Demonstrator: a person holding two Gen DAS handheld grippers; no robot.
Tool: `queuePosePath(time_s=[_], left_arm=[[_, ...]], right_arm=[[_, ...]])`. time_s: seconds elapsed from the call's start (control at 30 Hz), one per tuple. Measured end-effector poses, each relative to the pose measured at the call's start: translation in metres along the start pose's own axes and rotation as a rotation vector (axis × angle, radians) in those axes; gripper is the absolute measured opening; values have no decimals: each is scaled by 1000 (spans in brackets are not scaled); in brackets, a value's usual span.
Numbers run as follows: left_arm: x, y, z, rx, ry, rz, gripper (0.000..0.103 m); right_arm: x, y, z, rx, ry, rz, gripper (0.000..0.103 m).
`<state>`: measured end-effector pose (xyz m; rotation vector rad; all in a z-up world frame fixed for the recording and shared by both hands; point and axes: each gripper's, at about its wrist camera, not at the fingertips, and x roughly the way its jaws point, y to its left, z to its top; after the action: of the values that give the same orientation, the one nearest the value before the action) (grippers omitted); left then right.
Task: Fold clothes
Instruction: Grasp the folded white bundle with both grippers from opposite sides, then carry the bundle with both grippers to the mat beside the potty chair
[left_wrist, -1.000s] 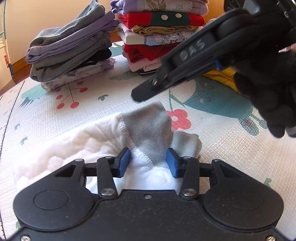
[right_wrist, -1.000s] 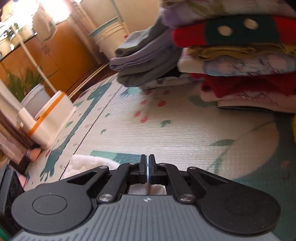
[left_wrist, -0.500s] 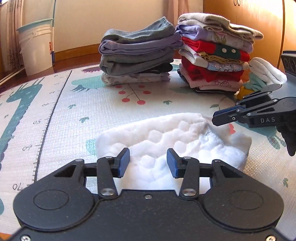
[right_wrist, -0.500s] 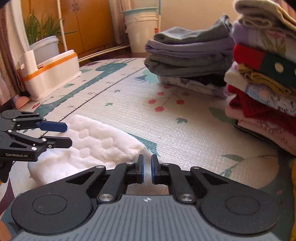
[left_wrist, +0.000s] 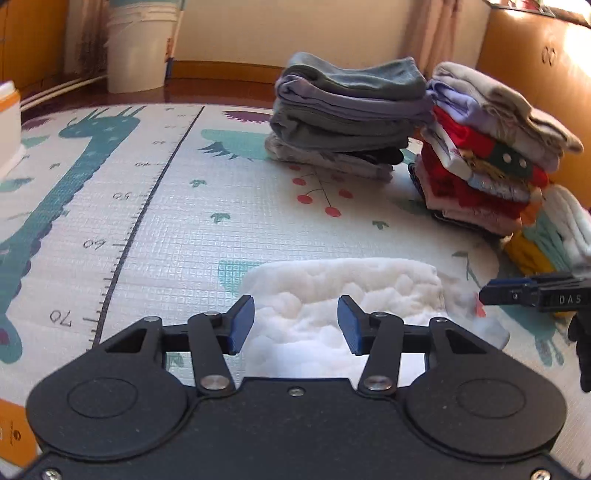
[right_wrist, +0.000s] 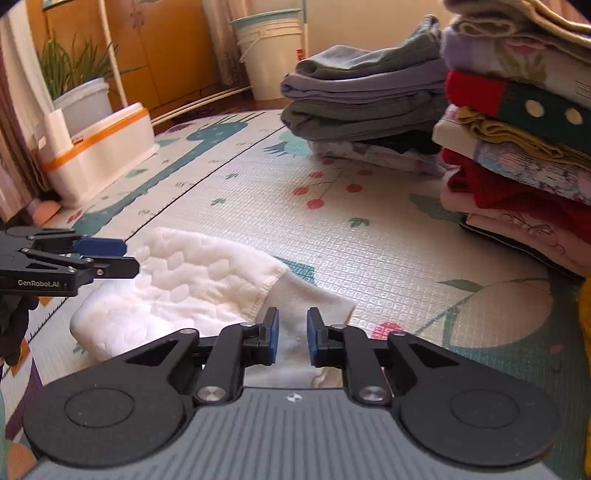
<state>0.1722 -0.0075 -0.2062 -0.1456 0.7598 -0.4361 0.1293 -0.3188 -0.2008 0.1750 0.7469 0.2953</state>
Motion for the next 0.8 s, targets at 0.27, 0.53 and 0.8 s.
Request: queuePosePath(time_s=[0.27, 0.53, 0.8], left_arm=[[4, 54, -17, -419, 72, -89, 54], [16, 66, -38, -592, 80, -166, 39], [10, 62, -33, -640, 100, -167, 27]], right_arm=[[22, -58, -17, 490, 126, 134, 64], [34, -49, -27, 501, 158, 158, 42], [34, -39, -28, 507, 151, 170, 24]])
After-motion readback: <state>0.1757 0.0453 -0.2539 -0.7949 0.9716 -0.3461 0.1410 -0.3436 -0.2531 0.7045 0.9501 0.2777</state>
